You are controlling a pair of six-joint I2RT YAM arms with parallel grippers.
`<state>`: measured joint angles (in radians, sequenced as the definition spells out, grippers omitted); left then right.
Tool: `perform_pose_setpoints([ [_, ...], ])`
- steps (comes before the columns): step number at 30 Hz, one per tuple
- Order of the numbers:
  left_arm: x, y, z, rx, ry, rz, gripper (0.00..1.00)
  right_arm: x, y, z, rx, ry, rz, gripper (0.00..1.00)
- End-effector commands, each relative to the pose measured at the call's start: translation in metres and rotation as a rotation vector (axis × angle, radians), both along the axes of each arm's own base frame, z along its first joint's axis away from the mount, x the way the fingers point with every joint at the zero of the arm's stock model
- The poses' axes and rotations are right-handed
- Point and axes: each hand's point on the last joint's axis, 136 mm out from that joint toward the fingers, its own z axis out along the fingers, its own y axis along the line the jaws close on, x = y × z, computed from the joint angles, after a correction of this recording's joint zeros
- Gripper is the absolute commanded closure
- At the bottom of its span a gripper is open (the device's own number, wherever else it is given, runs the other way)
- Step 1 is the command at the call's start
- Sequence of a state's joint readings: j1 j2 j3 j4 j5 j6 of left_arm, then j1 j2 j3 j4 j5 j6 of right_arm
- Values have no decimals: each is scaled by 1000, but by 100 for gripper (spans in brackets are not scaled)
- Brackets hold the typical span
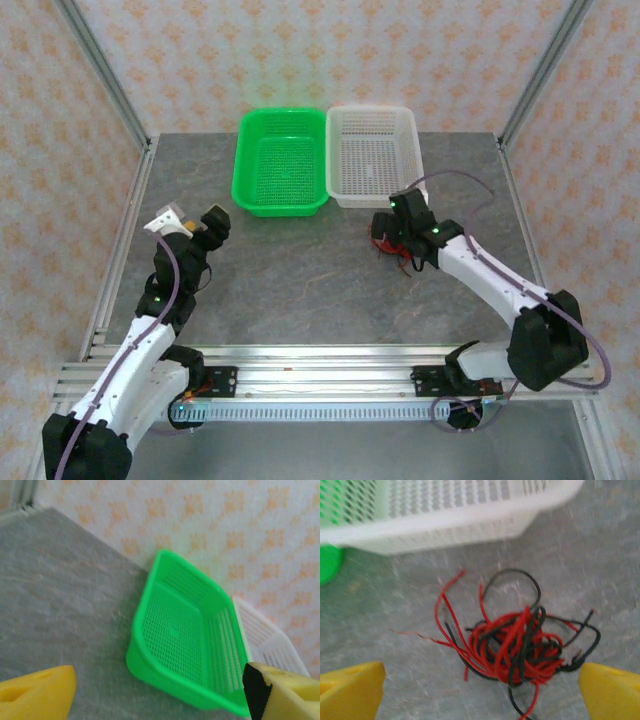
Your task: Untangle the cables
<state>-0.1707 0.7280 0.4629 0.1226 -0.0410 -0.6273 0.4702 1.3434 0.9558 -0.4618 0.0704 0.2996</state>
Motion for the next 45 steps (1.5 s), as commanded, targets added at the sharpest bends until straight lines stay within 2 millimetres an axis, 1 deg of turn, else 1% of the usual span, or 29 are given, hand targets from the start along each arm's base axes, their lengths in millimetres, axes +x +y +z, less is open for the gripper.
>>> perform_pose_setpoints([
  [1,-9,-19,-6,-59,42,-73,14,-8,-13,-10,-59,50,-59,3],
  [9,-16,-49,-24,-64,80,-162,14,-2,-21,-32,-130,68,-89,13],
  [15,-20,-71,-33,-48,102,-211,14,7,-21,-42,-146,58,-105,18],
  [17,-20,-80,-33,-42,103,-227,14,9,-22,-44,-154,53,-114,22],
  [22,-19,-101,-37,-21,116,-268,14,14,-24,-49,-179,43,-124,35],
  [24,-18,-108,-39,-12,124,-280,14,15,-25,-51,-188,38,-124,42],
  [29,-19,-123,-43,-2,131,-306,14,15,-26,-52,-196,22,-116,63],
  [32,-21,-128,-45,0,134,-316,14,14,-27,-49,-188,6,-114,86],
  [33,-22,-129,-44,0,132,-319,14,13,-27,-47,-182,-5,-111,93],
  [34,-22,-129,-45,1,133,-319,14,12,-27,-45,-174,-12,-108,98],
  [35,-24,-130,-45,2,134,-322,14,11,-27,-42,-169,-20,-100,100],
  [36,-24,-131,-45,2,133,-325,14,10,-26,-39,-159,-26,-91,100],
  [38,-26,-134,-42,0,129,-338,14,6,-21,-33,-129,-38,-54,100],
  [40,-29,-139,-40,0,122,-364,14,0,-11,-25,-69,-51,4,100],
  [45,-39,-162,-34,9,99,-476,14,-24,36,1,183,-90,237,100],
])
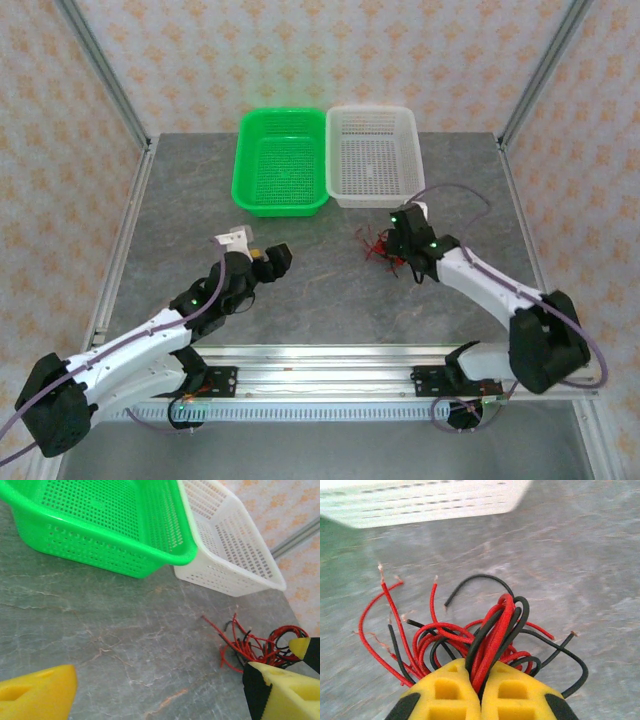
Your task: Untangle the cables
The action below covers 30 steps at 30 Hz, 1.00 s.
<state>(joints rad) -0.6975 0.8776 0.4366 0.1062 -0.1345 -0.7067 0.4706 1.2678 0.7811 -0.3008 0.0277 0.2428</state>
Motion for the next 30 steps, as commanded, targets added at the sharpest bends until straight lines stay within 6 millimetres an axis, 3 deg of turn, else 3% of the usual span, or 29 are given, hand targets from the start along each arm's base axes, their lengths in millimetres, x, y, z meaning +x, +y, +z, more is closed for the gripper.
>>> perform_pose_setpoints([
  [1,-4,-20,26,-44,-71,-85,14,-15,42,28,201,-52,204,100],
  [8,-18,-46,17,-58,-83,-210,14,-43,79,43,498,-83,342,100],
  [15,-26,-65,19,-126,-99,-287,9,-55,91,44,706,-152,340,100],
  [18,-24,-70,10,-110,-76,-295,1,-59,95,43,741,-164,341,100],
  [30,-6,-116,-33,-60,64,-311,2,-68,108,42,791,-187,385,100],
])
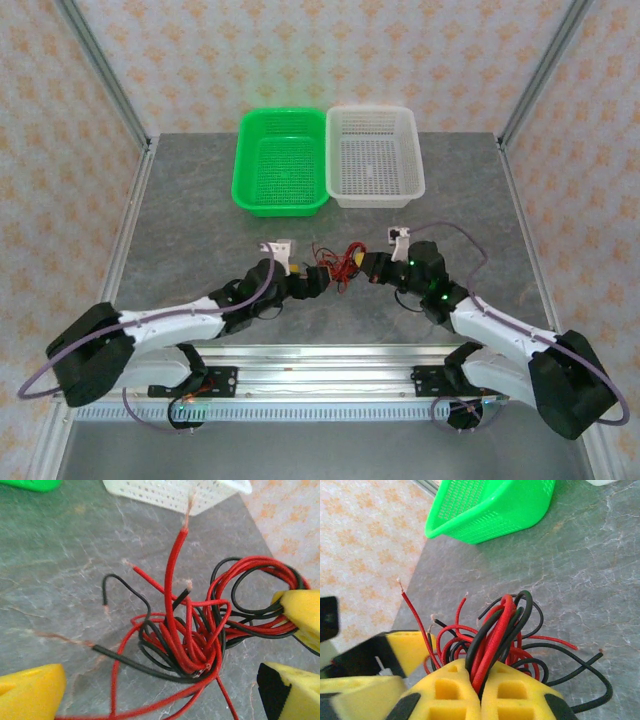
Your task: Untangle the cables
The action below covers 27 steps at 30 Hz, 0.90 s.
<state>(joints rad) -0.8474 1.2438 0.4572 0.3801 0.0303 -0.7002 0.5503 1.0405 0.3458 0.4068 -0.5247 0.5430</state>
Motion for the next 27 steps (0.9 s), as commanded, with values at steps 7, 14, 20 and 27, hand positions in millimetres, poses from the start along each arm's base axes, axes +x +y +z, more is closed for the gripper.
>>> perform_pose_setpoints([
  [7,28,-32,-21,39,62,52,15,0,7,0,65,-52,6,100],
  [14,31,-14,-54,181,122,126,35,2,-2,-13,32,-42,-44,100],
  [20,29,-9,-69,208,153,141,72,6,-13,-21,30,-24,-118,100],
  [27,31,7,-78,259,162,212,100,9,-36,-41,9,44,-261,100],
])
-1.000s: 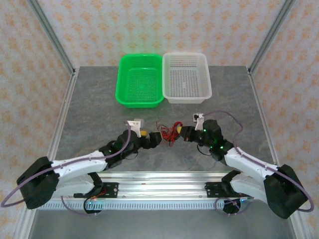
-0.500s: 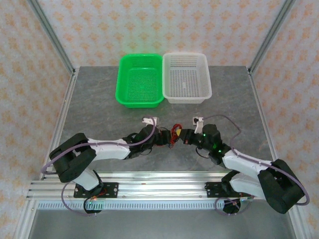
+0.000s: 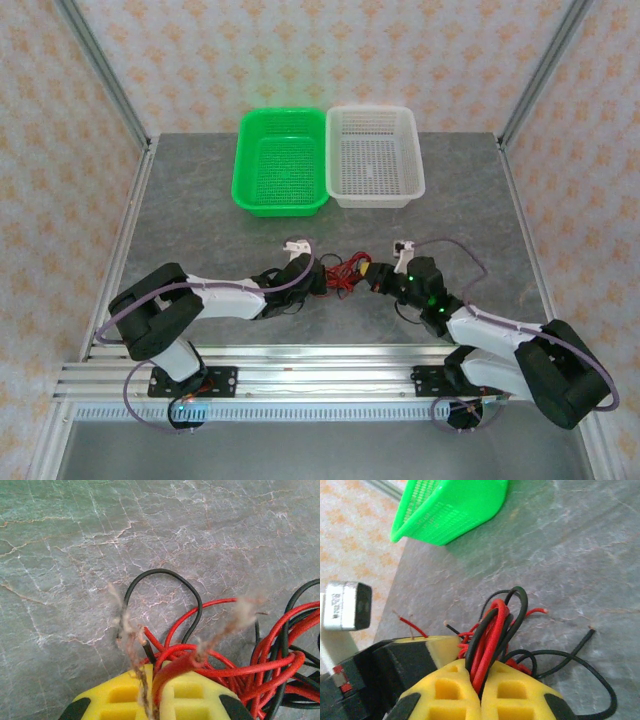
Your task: Untangle the cables
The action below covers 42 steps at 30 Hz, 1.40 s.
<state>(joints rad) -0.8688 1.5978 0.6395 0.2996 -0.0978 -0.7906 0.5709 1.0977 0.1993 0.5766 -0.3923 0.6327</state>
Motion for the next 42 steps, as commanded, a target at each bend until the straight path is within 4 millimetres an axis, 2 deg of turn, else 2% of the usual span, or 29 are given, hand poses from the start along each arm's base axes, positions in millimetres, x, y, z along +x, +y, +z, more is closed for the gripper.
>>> perform_pose_setpoints([
  [1,2,24,-10,102,9,86,100,11,-24,-2,-10,4,-164,100],
  [7,3,50,-16,185,22,161,100,6,-64,-46,-209,155,-337,100],
  [9,2,54,-19,197,29,172,100,2,-73,-61,-262,203,-361,100],
  [15,1,55,-26,187,43,182,100,-11,-73,-96,-284,322,-352,100],
  [21,1,69,-19,226,28,227,100,-15,-80,-109,-392,379,-348,100],
  [22,1,73,-16,235,23,235,96,-16,-81,-109,-416,385,-340,100],
  [26,4,78,16,243,-30,245,69,-12,-75,-96,-442,372,-292,97],
  [28,7,75,44,222,-72,231,53,-9,-71,-82,-445,352,-269,92],
  [30,9,70,72,190,-109,205,42,-7,-68,-70,-452,343,-247,85],
  [32,9,63,99,154,-146,180,33,-4,-62,-51,-431,314,-225,75],
  [34,8,59,120,131,-168,159,28,-4,-57,-36,-413,305,-199,63],
  [37,5,52,139,113,-182,136,26,-6,-48,-20,-374,308,-161,44],
  [42,-8,40,135,110,-143,95,24,-11,-42,-2,-331,320,-141,23],
])
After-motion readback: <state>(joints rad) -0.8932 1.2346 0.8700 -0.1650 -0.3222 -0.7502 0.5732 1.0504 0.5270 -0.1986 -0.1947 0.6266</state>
